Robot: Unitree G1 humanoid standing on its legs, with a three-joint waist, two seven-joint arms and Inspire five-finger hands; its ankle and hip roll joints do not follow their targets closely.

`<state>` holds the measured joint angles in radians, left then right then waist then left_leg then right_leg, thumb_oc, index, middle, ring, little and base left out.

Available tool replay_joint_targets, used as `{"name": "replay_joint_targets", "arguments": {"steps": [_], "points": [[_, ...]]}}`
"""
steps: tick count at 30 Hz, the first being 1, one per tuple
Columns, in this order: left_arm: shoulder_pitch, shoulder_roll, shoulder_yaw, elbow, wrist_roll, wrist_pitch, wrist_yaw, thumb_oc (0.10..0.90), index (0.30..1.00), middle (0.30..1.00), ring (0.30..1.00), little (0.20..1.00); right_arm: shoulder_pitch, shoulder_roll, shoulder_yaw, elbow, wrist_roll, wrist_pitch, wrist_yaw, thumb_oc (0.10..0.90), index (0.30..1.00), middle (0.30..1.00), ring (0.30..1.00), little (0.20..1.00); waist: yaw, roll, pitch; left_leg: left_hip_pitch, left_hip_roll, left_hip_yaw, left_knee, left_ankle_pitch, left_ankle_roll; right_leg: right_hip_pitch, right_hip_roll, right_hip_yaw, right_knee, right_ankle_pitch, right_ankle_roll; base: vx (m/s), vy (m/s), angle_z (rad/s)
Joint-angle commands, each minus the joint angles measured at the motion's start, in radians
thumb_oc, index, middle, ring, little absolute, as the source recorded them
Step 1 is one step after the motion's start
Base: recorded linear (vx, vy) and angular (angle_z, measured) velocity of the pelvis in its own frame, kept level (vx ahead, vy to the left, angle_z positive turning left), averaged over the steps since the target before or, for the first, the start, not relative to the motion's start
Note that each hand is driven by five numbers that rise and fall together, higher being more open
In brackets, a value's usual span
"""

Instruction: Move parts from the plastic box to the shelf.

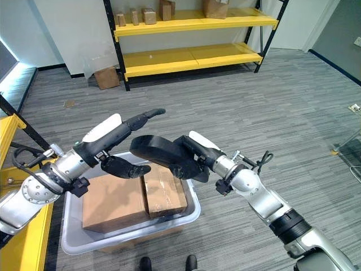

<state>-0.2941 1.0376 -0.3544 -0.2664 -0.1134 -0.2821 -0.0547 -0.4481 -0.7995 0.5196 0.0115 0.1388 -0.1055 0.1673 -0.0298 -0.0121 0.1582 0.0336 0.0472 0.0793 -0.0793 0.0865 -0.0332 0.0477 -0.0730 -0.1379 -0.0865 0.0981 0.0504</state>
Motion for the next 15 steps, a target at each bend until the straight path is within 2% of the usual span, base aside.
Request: {"name": "replay_joint_targets", "arguments": {"steps": [1, 4, 5, 6, 15], "points": [[-0.067, -0.027, 0.024, 0.021, -0.064, -0.039, 0.045, 0.9, 1.0, 1.0, 1.0, 1.0, -0.189, 0.009, -0.009, -0.047, 0.021, -0.097, -0.057, 0.4, 0.3, 0.3, 0.3, 0.3, -0.009, -0.038, -0.081, 0.061, 0.045, 0.0, -0.008, -0.078, -0.014, 0.002, -0.084, 0.027, 0.006, 0.004, 0.102, 0.0, 0.0, 0.0], [-0.072, -0.034, 0.02, 0.025, -0.066, -0.037, 0.045, 0.9, 1.0, 1.0, 1.0, 1.0, -0.191, 0.012, -0.004, -0.045, 0.016, -0.096, -0.057, 0.4, 0.3, 0.3, 0.3, 0.3, -0.009, -0.038, -0.081, 0.06, 0.045, 0.0, -0.008, -0.078, -0.014, 0.003, -0.083, 0.028, 0.007, 0.003, 0.102, 0.0, 0.0, 0.0], [-0.075, -0.037, 0.017, 0.028, -0.068, -0.037, 0.044, 0.669, 0.676, 0.676, 0.676, 0.676, -0.192, 0.016, 0.0, -0.043, 0.015, -0.095, -0.055, 0.4, 0.3, 0.3, 0.3, 0.3, -0.009, -0.038, -0.08, 0.06, 0.045, -0.001, -0.008, -0.078, -0.013, 0.003, -0.083, 0.028, 0.006, 0.003, 0.101, 0.0, 0.0, 0.0], [-0.078, -0.038, 0.014, 0.029, -0.071, -0.038, 0.042, 0.4, 0.3, 0.3, 0.3, 0.3, -0.191, 0.021, 0.001, -0.04, 0.017, -0.093, -0.053, 0.4, 0.3, 0.3, 0.3, 0.3, -0.009, -0.038, -0.08, 0.06, 0.045, 0.0, -0.008, -0.077, -0.013, 0.004, -0.083, 0.027, 0.006, 0.003, 0.101, 0.0, 0.0, 0.0], [-0.091, -0.04, -0.002, 0.035, -0.078, -0.038, 0.034, 0.4, 0.3, 0.3, 0.3, 0.3, -0.195, 0.031, 0.011, -0.024, 0.003, -0.094, -0.056, 0.4, 0.3, 0.3, 0.3, 0.3, -0.012, -0.034, -0.08, 0.062, 0.044, 0.001, -0.008, -0.078, -0.012, 0.004, -0.083, 0.029, 0.006, 0.003, 0.102, 0.0, 0.0, 0.0]]}}
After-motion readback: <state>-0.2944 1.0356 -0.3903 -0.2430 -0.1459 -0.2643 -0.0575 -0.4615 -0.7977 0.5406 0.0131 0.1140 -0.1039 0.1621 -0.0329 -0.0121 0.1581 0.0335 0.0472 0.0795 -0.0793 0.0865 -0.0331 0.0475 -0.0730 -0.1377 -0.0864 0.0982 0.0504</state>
